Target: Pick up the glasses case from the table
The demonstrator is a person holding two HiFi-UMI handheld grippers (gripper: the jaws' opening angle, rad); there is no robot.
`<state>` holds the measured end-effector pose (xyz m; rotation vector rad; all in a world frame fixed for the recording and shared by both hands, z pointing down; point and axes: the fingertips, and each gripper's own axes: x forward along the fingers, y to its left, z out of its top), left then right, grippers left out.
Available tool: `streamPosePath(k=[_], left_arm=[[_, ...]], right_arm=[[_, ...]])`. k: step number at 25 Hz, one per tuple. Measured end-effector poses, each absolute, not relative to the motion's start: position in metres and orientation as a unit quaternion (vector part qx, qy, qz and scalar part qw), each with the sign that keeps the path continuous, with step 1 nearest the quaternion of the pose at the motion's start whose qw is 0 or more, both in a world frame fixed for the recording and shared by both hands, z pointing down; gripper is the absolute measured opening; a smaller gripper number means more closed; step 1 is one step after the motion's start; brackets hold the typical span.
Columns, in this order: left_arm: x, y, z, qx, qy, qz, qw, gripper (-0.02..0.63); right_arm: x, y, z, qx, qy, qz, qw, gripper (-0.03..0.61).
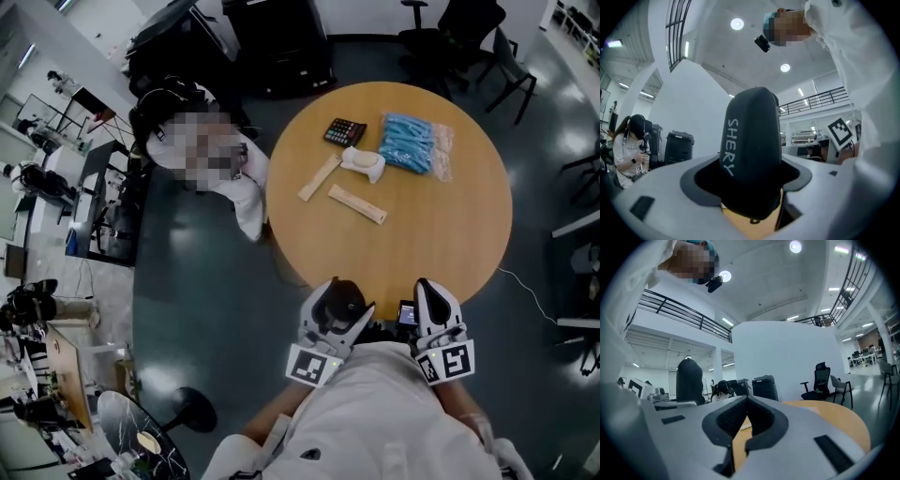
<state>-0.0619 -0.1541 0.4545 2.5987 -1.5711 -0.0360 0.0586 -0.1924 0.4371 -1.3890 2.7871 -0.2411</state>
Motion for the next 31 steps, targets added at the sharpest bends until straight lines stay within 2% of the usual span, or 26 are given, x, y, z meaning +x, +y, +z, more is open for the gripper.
streamPosePath(k=[31], left_arm=[[-0.082, -0.161, 0.465, 0.849, -0.524, -0.017, 0.072, 0.337]], right_arm=[[0.032, -0.196, 0.439, -0.426, 0.902, -0.070, 0.004, 0.015]])
